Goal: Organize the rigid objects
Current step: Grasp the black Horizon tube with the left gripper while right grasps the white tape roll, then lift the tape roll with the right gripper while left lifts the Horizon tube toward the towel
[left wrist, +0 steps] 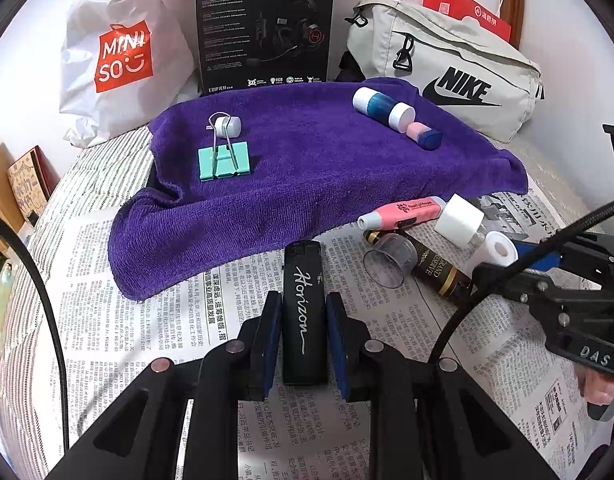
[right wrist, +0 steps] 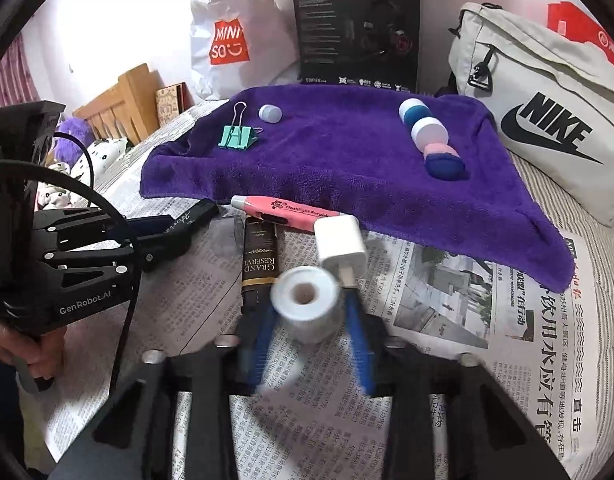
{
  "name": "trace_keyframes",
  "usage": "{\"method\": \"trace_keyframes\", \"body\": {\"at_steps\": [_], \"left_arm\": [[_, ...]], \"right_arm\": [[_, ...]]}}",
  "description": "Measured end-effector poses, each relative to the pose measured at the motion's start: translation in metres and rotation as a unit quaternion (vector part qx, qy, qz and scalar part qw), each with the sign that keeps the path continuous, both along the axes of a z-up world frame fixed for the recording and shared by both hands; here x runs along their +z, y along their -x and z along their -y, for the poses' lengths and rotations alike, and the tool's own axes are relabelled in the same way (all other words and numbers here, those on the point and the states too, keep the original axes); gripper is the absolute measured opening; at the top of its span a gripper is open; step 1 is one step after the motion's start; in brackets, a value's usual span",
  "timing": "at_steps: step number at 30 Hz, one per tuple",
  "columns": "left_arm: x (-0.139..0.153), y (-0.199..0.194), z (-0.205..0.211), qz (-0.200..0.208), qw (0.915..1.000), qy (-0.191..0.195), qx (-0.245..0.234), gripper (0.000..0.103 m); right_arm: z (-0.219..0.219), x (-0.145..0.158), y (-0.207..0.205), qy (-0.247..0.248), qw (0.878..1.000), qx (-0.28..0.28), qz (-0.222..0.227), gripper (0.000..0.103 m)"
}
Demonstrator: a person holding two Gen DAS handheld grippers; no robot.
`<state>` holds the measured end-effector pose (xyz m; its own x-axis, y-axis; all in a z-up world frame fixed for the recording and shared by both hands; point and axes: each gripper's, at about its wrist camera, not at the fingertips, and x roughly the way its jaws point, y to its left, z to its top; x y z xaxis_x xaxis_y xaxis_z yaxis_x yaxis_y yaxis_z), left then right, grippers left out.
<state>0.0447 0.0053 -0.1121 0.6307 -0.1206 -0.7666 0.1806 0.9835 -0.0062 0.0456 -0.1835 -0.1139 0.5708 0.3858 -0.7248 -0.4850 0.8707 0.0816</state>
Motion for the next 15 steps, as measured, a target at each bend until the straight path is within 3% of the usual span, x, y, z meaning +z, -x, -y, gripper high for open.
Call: {"method": "trace_keyframes", "body": {"at_steps": [10, 15], "left_arm": [[0.000, 0.000, -0.002, -0.001, 1.0000, 0.006, 0.001, 0.022], [0.000, 0.000, -0.001, -0.001, 1.0000, 0.006, 0.001, 0.022]], "right_arm": [[0.031, 0.014, 0.008, -0.002, 1.000, -0.012, 0.015, 0.030], [0.040, 0.006, 0.008, 0.008, 1.000, -0.016, 0.005, 0.030]]}}
